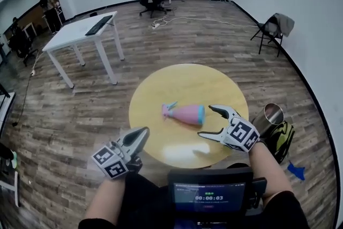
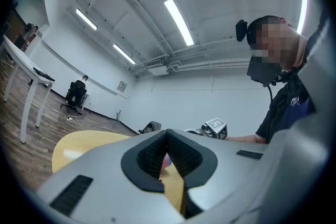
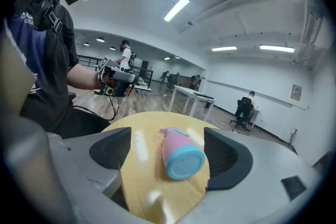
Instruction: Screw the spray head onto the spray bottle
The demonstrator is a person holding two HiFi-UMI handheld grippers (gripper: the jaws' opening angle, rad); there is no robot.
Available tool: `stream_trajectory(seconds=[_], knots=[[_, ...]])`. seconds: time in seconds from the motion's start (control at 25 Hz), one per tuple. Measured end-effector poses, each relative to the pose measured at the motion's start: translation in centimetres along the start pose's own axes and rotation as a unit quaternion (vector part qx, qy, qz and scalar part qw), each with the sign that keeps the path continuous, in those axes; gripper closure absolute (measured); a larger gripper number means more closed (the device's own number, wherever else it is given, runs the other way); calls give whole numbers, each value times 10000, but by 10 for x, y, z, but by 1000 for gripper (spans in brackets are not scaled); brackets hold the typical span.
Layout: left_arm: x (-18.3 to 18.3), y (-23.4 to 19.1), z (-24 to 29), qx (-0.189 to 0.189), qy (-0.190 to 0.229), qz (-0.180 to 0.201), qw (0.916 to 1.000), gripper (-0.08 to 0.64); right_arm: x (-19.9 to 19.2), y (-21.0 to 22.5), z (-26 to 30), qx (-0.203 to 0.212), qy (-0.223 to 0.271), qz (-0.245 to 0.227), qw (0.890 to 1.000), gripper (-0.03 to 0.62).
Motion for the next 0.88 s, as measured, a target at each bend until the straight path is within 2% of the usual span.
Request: stream_trajectory(seconds=[0.16, 0.36, 0.6, 0.64, 0.8, 0.88], knots=[[11, -27, 9, -81, -2, -45, 10000, 557, -30, 24, 46, 176, -185, 198, 9995, 67], [12, -51, 4, -131, -90, -125, 9998, 557, -60, 30, 93, 382, -380, 339, 9980, 52], [18, -68, -11, -28, -89, -124, 9999, 557, -82, 30, 124, 416, -729, 275, 9961, 52], [19, -70, -13, -16, -78, -129, 9999, 557, -84, 30, 127, 430, -764, 303, 9957, 79], [23, -77, -14, -8, -49, -129, 9999, 557, -79, 23, 139, 752, -564, 400, 9948, 107], [23, -82, -14, -15, -20, -155, 9999, 557, -76, 25, 143, 720, -455, 321, 9959, 107]])
Point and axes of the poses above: the fingertips, and each gripper's own axes: z forward along the fingers, y to its right, x out of its top, the point moved 4 cm from there along -z, backward along the fingers, and after that the axes turned 12 degrees about -z, right-handed, at the moved point
